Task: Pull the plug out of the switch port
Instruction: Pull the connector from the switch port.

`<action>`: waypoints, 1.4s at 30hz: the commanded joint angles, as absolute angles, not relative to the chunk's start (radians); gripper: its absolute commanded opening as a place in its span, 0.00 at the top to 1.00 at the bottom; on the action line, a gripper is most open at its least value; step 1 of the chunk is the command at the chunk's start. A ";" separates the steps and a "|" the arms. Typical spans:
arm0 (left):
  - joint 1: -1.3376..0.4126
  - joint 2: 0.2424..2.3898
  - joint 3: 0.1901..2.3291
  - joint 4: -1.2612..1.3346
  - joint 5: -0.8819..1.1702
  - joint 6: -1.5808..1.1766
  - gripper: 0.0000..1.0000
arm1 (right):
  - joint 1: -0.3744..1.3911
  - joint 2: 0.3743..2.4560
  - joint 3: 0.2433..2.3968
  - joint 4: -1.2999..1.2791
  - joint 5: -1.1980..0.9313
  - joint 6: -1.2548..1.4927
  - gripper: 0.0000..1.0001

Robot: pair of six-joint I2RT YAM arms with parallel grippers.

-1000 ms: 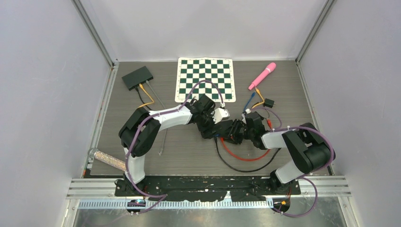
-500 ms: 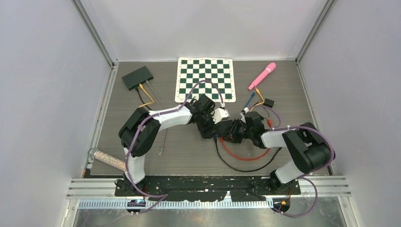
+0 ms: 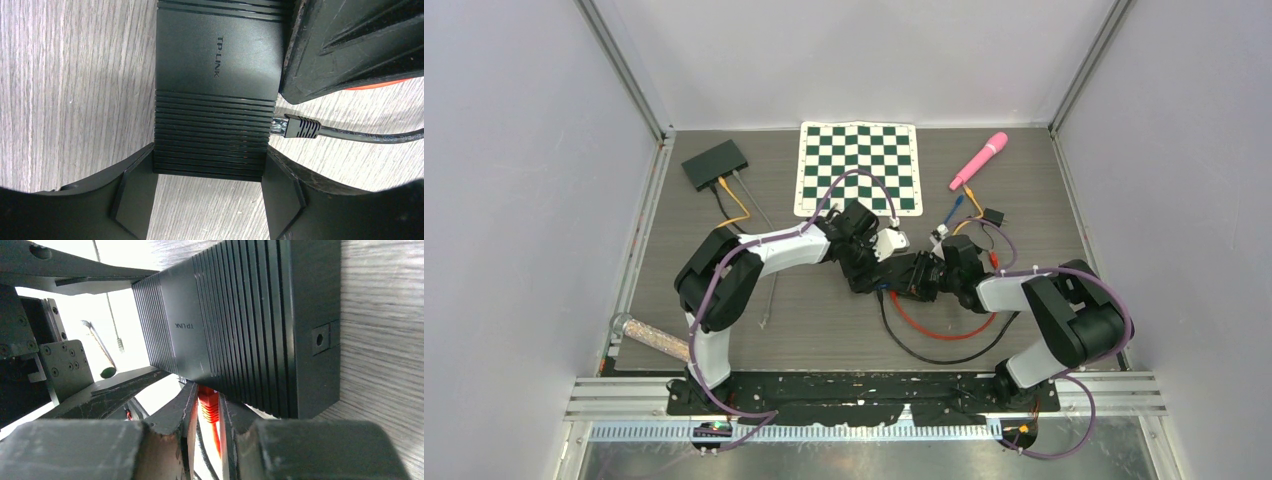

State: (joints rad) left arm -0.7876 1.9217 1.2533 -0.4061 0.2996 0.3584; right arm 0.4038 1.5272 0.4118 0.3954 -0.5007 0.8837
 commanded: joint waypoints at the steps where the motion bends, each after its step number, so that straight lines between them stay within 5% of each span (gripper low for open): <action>1: -0.801 1.910 1.225 -0.441 0.369 0.337 0.61 | 0.402 1.522 0.417 0.299 -0.438 0.817 0.95; 9: -0.801 1.911 1.223 -0.437 0.361 0.330 0.62 | 0.409 1.536 0.354 0.513 -0.516 0.930 0.95; 42: -0.797 1.915 1.233 -0.414 0.279 0.302 0.65 | 0.421 1.498 0.387 0.311 -0.531 0.819 0.95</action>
